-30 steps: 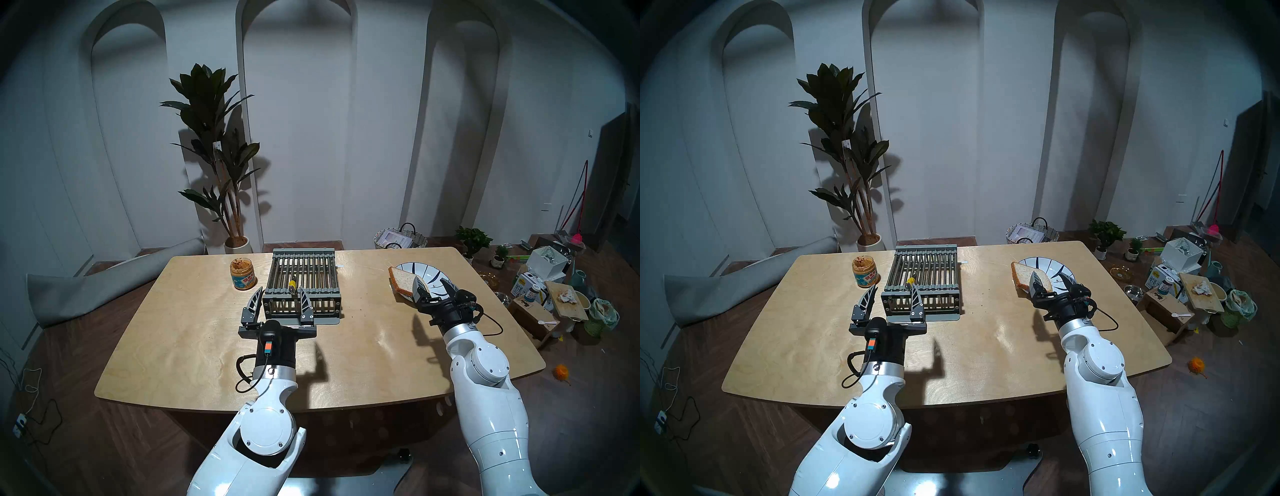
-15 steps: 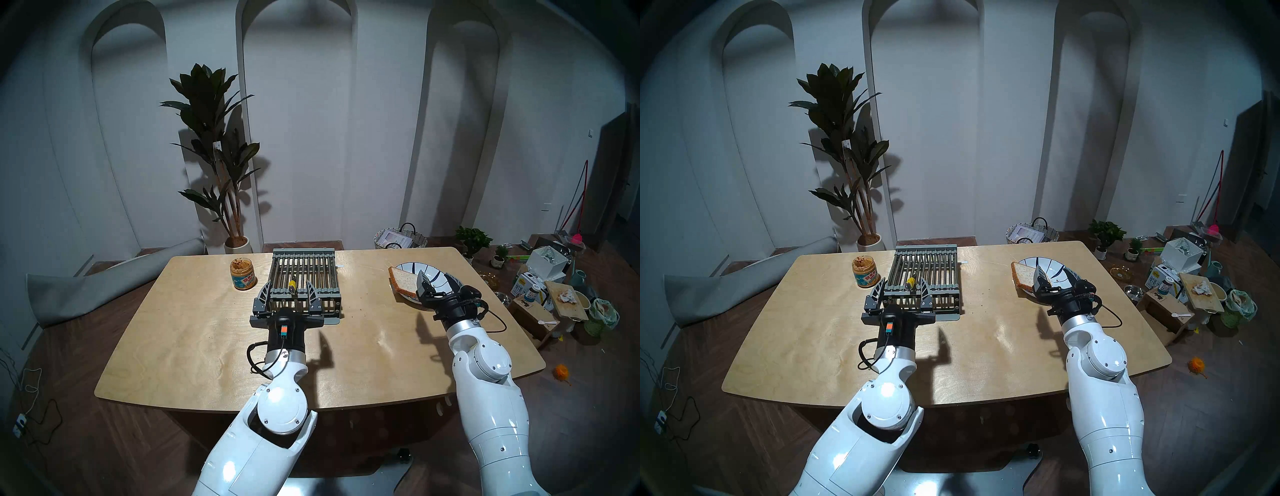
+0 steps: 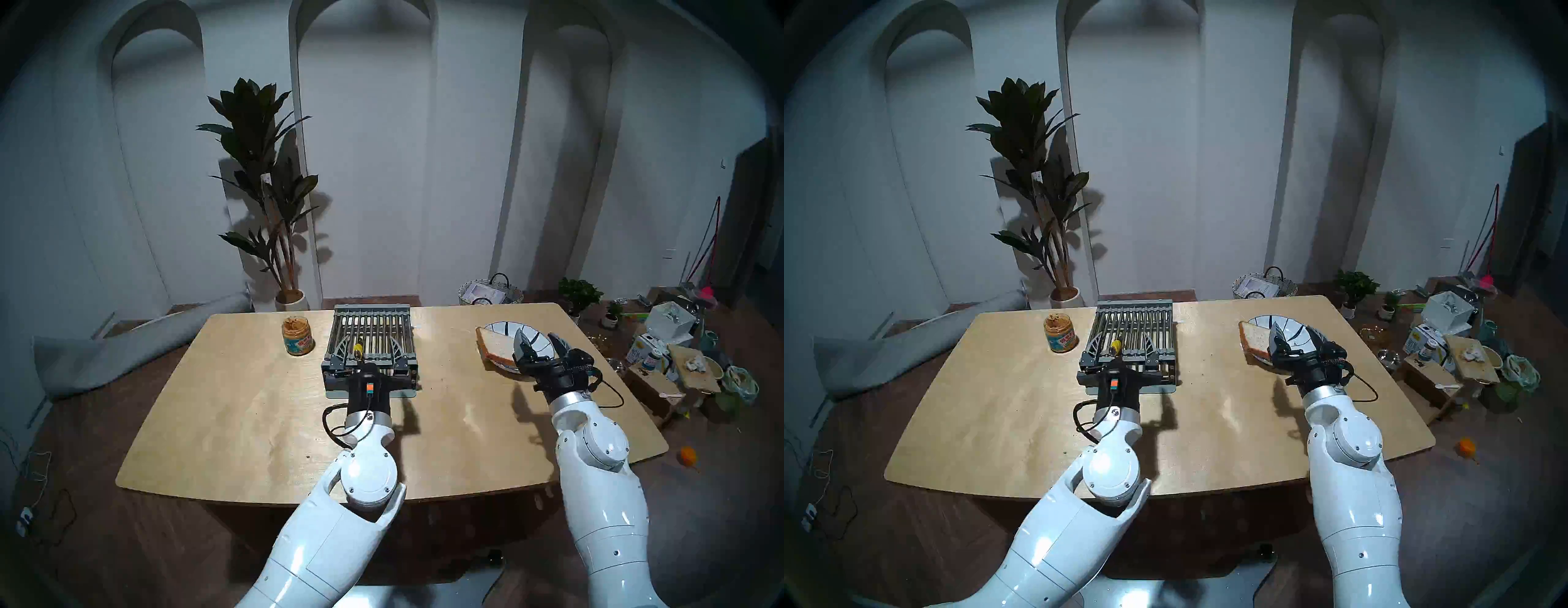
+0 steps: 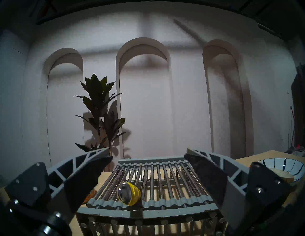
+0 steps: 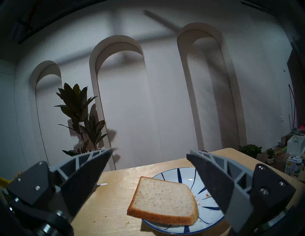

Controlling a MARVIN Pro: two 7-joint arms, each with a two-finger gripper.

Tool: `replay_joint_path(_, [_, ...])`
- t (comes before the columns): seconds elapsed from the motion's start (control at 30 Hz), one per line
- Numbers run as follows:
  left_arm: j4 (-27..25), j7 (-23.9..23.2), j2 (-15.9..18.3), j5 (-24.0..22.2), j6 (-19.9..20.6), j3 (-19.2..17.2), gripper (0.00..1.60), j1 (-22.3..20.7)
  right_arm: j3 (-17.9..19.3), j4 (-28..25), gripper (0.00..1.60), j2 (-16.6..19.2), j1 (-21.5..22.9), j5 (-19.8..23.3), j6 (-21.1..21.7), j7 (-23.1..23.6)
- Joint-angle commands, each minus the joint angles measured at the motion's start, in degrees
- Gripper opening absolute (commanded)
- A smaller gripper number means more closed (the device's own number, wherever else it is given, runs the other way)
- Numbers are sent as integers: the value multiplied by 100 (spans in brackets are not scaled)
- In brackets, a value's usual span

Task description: Spread peanut butter over the slice of bread with the knife

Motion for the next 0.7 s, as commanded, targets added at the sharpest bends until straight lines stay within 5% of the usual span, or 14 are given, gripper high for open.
replay_joint_path(0.0, [374,398,-295,64,-282,7,160,-624,18,-218,160,-35,-17,12,-71,-11])
replay_joint_path(0.67, [823,180,-340,-760,-600,-115,160,-693,89,-413,160,-135,-120,60,-61,-165])
